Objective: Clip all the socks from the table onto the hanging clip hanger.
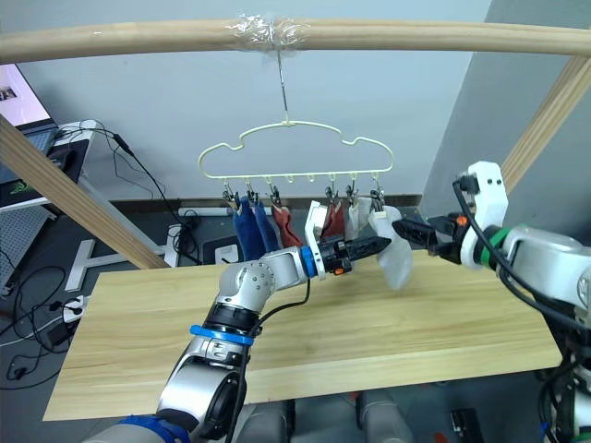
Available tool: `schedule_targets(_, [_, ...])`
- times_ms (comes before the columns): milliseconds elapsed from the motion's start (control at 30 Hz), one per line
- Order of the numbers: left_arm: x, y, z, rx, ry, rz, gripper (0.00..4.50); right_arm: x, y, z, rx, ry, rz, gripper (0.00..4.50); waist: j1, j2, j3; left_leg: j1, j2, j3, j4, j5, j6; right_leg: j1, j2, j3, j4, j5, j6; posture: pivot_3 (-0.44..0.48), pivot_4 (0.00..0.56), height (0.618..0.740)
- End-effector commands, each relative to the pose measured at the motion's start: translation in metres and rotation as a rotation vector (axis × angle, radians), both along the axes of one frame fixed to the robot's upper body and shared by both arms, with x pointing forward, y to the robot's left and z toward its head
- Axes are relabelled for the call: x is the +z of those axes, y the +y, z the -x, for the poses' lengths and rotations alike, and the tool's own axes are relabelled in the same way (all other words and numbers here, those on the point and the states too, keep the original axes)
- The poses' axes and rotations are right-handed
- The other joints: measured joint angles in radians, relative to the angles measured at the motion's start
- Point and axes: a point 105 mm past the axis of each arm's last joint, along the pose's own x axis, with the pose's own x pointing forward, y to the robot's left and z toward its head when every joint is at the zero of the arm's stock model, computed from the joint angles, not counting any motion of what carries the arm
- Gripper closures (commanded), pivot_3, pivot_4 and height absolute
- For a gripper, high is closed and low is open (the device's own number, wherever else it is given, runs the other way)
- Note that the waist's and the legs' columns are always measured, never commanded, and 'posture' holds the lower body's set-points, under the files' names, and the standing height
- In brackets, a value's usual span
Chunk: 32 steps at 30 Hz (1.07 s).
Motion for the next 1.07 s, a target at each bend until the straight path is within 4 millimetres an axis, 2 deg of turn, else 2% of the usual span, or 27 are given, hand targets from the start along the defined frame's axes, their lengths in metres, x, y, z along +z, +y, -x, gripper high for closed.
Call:
schedule_targets(33, [-0.010,0.030,-0.008,0.019,-0.097,-0.107,0.73,-0.001,-0.003,0.012,0.034,-0.064,0.047,0.00,-0.003,0.000,0.000,0.000,0.000,0.000,0.000,0.000,0.000,0.000,0.000,0.000,0.000,0.000,0.000,0.034,0.206,0.740])
schedule_targets(100, [-0.014,0.062,-0.012,0.048,-0.171,-0.205,0.12,-0.010,-0.008,0.018,0.043,-0.062,0.096,0.00,-0.003,0.000,0.000,0.001,0.000,0.001,0.000,0.000,0.000,0.000,0.000,0.001,0.001,0.000,0.000,0.049,0.205,0.740])
schedule_targets(133, [-0.014,0.072,-0.014,0.057,-0.196,-0.234,0.03,-0.013,-0.009,0.020,0.050,-0.066,0.118,0.00,-0.003,0.000,0.000,0.001,0.001,0.001,0.000,0.000,0.000,0.000,0.000,0.001,0.001,0.000,0.000,0.058,0.206,0.740])
schedule_targets(267, [-0.001,0.146,-0.018,0.159,-0.460,-0.456,0.03,-0.025,-0.013,0.033,0.115,-0.100,0.214,0.00,0.000,0.000,0.000,0.001,0.001,0.001,0.000,0.000,0.000,0.000,0.000,0.001,0.001,0.000,0.000,0.094,0.202,0.740])
schedule_targets(300, [0.001,0.158,-0.020,0.191,-0.482,-0.489,0.03,-0.027,-0.014,0.036,0.132,-0.107,0.225,0.00,0.002,0.000,0.000,0.001,0.001,0.001,0.000,0.000,0.000,0.000,0.000,0.001,0.001,0.000,0.000,0.107,0.201,0.740])
schedule_targets(433, [0.000,0.240,-0.008,0.284,-0.528,-0.750,0.03,-0.044,-0.020,0.048,0.231,-0.142,0.332,0.00,0.014,0.000,0.000,0.001,0.001,0.000,0.000,0.000,0.000,0.000,0.000,0.000,0.000,0.000,0.000,0.151,0.186,0.740])
schedule_targets(500, [0.005,0.271,-0.001,0.322,-0.537,-0.834,0.03,-0.047,-0.025,0.050,0.244,-0.157,0.346,0.00,0.015,-0.001,0.000,0.001,0.001,0.001,0.000,0.000,0.000,0.000,0.000,0.000,0.000,0.000,0.000,0.196,0.171,0.740])
schedule_targets(567, [0.016,0.296,0.008,0.363,-0.540,-0.890,0.03,-0.049,-0.031,0.051,0.242,-0.164,0.348,0.00,0.022,-0.001,0.000,0.001,0.001,0.001,0.000,0.000,0.000,0.000,-0.001,0.000,0.000,0.000,-0.001,0.225,0.162,0.740])
schedule_targets(633, [0.039,0.325,0.020,0.431,-0.551,-0.929,0.03,-0.049,-0.037,0.057,0.242,-0.164,0.350,0.00,0.052,-0.002,0.000,0.001,0.001,0.001,0.000,0.000,0.000,0.000,-0.001,0.000,0.000,0.000,-0.001,0.258,0.143,0.740])
schedule_targets(700, [0.052,0.337,0.024,0.470,-0.561,-0.935,0.03,-0.049,-0.039,0.061,0.256,-0.167,0.355,0.00,0.063,-0.010,-0.005,0.001,0.001,0.001,0.000,0.000,0.000,0.000,-0.002,-0.001,0.001,0.000,-0.001,0.266,0.138,0.740])
schedule_targets(833, [0.065,0.345,0.027,0.510,-0.570,-0.926,0.03,-0.043,-0.039,0.066,0.271,-0.180,0.343,0.00,0.085,-0.008,-0.009,0.001,0.001,0.002,0.000,0.000,0.000,0.001,-0.002,-0.002,0.000,0.000,-0.001,0.277,0.120,0.740])
schedule_targets(1067, [0.064,0.335,0.023,0.491,-0.571,-0.893,0.03,-0.039,-0.040,0.061,0.270,-0.195,0.332,0.00,0.106,-0.016,-0.020,0.002,0.001,0.002,0.001,0.000,0.000,0.002,-0.002,-0.002,0.002,0.000,-0.001,0.278,0.093,0.740])
